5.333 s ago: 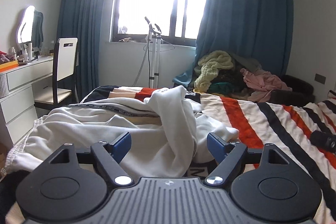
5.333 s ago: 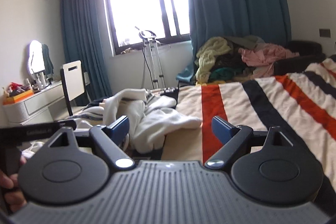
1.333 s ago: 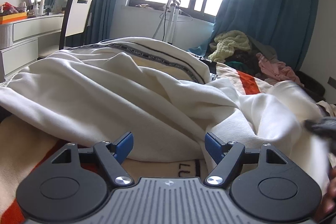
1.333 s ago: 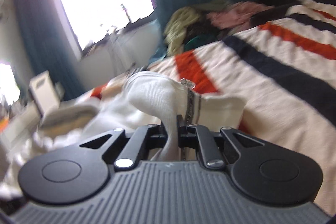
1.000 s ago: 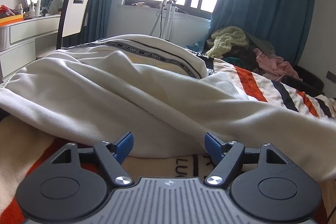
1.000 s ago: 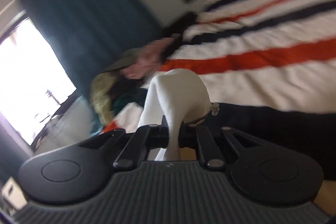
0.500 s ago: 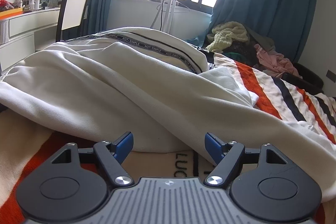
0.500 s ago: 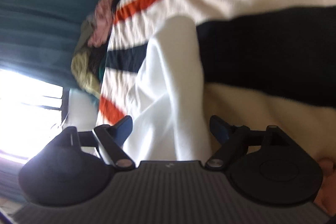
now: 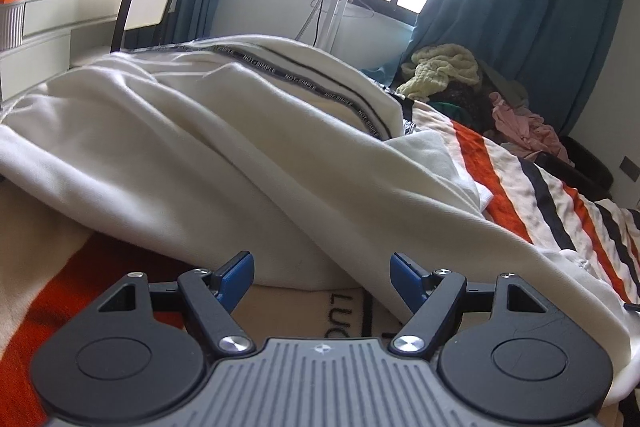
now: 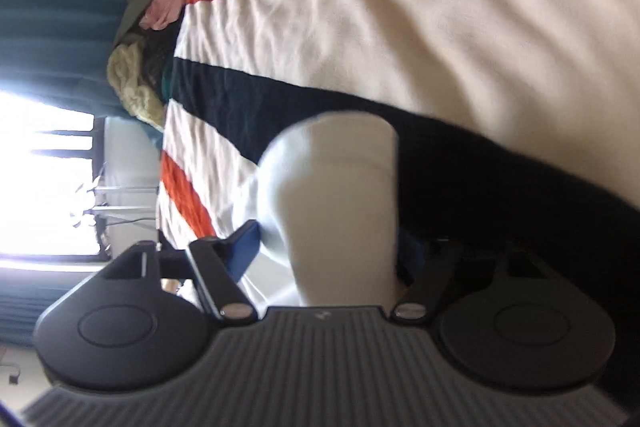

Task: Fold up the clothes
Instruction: 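Lift the held garment edge with the right gripper while the left gripper approaches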

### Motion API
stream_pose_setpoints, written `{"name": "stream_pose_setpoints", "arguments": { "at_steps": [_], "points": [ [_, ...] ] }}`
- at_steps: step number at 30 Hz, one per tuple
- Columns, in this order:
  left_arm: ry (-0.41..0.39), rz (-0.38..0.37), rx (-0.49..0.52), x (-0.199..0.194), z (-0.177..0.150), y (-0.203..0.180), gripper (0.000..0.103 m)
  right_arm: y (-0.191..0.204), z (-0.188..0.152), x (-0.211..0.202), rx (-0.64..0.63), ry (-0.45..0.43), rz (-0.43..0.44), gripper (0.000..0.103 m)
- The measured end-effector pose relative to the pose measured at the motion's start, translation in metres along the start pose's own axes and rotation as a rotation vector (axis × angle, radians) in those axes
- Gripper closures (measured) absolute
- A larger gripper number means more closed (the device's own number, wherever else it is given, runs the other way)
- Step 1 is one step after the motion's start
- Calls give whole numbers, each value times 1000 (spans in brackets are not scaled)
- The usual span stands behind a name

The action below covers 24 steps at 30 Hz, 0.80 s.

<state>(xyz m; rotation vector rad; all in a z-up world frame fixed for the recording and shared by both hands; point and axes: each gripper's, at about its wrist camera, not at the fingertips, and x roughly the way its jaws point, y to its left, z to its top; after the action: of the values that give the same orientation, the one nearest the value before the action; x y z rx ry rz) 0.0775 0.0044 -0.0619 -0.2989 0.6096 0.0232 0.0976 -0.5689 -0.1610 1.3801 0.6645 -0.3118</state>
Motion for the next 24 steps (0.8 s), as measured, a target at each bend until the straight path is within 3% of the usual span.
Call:
{"name": "stream_pose_setpoints", "arguments": {
  "at_steps": [1,2,3,4,7,11,12,14,15,19,21,24],
  "points": [
    [5,0,-5,1,0,0,27,1,4,3,-22,-9,-13,42],
    [10,0,-7,2,0,0,27,1,8,6,-43,-18,-29,56],
    [12,0,-7,4,0,-1,27,2,10,7,-58,-28,-55,78],
    [10,3,-3,4,0,-2,27,2,12,7,-70,-42,-66,84],
    [1,17,7,5,-1,-4,27,10,19,-9,-114,-116,65,88],
    [-23,19,-4,0,-2,-4,27,22,19,-63,-203,-421,228,89],
    [-22,15,-24,0,-1,-2,27,21,17,-77,-205,-506,251,89],
    [-5,-6,-83,0,0,5,27,19,15,-87,-234,-573,193,88],
    [8,-12,-116,1,2,10,27,16,15,-84,-232,-564,142,88],
    [90,-30,-292,3,10,46,25,-9,26,-55,-100,-396,-94,88],
    [117,-30,-419,-1,15,71,25,-24,29,-51,-20,-360,-98,88],
    [98,26,-562,-13,27,109,25,-40,31,-48,73,-325,-87,88]
  ]
}}
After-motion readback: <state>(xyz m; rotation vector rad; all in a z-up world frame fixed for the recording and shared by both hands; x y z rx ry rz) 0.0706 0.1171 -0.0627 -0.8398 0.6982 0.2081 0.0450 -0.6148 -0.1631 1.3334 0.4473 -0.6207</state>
